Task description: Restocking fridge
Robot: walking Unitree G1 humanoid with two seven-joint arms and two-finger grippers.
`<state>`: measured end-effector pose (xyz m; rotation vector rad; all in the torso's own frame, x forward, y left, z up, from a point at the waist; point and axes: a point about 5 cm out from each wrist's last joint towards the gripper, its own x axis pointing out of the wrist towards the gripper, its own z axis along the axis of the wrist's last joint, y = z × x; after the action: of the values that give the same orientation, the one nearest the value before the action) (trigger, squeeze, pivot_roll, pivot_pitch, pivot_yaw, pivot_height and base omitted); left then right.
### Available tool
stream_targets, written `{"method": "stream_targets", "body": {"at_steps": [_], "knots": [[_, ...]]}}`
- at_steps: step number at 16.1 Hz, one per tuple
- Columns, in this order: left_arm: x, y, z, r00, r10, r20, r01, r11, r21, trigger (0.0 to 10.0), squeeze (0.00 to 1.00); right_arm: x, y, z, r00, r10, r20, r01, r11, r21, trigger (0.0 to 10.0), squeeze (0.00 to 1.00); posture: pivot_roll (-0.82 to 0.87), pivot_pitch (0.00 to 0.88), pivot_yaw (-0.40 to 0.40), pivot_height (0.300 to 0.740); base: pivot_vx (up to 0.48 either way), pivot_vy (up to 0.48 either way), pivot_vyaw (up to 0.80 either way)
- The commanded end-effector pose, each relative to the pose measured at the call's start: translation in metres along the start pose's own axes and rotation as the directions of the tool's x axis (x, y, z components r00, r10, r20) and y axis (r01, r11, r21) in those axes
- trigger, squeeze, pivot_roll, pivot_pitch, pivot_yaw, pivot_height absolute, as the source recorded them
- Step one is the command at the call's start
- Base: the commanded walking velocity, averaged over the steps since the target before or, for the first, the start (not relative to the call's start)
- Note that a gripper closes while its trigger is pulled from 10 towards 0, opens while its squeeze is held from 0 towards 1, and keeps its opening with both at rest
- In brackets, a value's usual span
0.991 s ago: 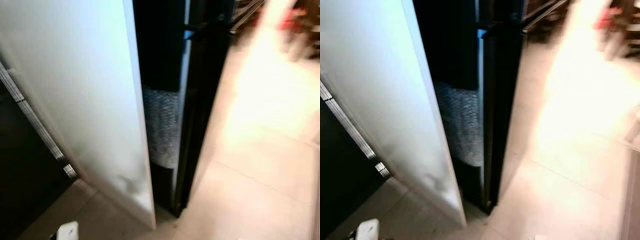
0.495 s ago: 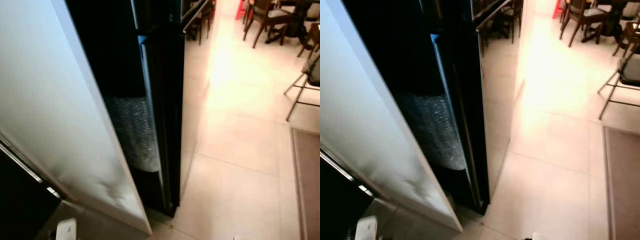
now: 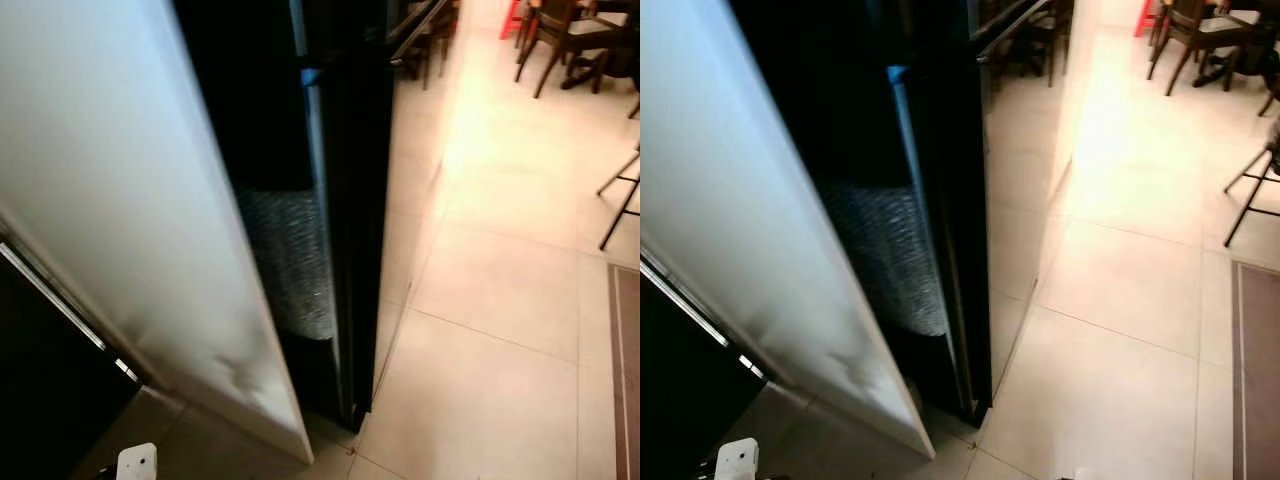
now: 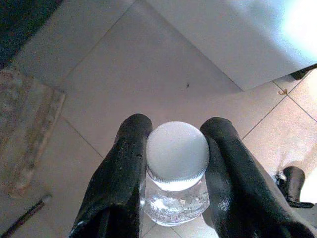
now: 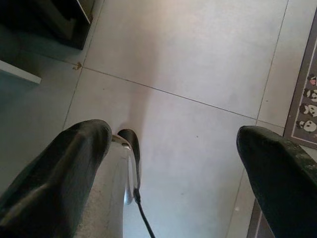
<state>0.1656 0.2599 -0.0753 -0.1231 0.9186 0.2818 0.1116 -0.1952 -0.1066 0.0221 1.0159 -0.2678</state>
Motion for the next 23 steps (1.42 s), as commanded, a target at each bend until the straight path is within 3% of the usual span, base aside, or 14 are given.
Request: {"method": "stream_targets", "body": {"at_steps": [1,10,15,16,17,20,23], "knots": [[-0.001,0.005,-0.004,1.000,0.019,-0.017,-0.019,1.000,-0.003,10.0,0.00,-0.004,0.003,-0.016,0.999,0.001,-0.054,0.001,1.000,0.024,10.0,0.00,-0.14,0.000,0.068,0.740,0.000,0.255,0.00],[0.000,-0.003,-0.003,1.000,0.001,-0.018,-0.001,1.000,0.013,10.0,0.00,-0.006,0.001,-0.017,0.998,-0.061,-0.034,0.064,0.989,0.133,10.0,0.00,-0.15,0.000,0.073,0.740,0.000,0.257,0.00],[0.001,-0.005,-0.001,1.000,-0.004,-0.013,0.005,1.000,0.027,10.0,0.00,-0.007,0.001,-0.014,0.995,-0.096,0.025,0.088,0.969,0.231,10.0,0.00,-0.14,0.000,0.075,0.740,0.000,0.000,0.00],[0.001,-0.005,-0.001,1.000,-0.004,-0.013,0.004,1.000,0.027,10.0,0.00,0.003,-0.017,0.023,0.986,-0.128,0.104,0.099,0.963,0.252,10.0,0.00,-0.14,0.000,0.075,0.740,0.000,0.000,0.00],[0.001,-0.005,-0.001,1.000,-0.003,-0.013,0.004,1.000,0.026,10.0,0.00,0.012,-0.046,0.092,0.949,-0.190,0.253,0.116,0.953,0.280,10.0,0.00,-0.14,0.000,0.074,0.740,0.000,0.000,0.00],[0.001,-0.004,-0.001,1.000,-0.001,-0.011,0.001,1.000,0.026,10.0,0.00,0.008,-0.049,0.123,0.892,-0.214,0.397,0.115,0.959,0.258,10.0,0.00,-0.14,0.000,0.074,0.740,0.000,0.000,0.00],[0.001,-0.004,-0.001,1.000,-0.001,-0.009,0.001,1.000,0.030,10.0,0.00,-0.007,-0.040,0.179,0.749,-0.134,0.648,0.032,0.985,0.167,10.0,0.00,-0.14,0.000,0.066,0.740,0.000,0.000,0.00]]}}
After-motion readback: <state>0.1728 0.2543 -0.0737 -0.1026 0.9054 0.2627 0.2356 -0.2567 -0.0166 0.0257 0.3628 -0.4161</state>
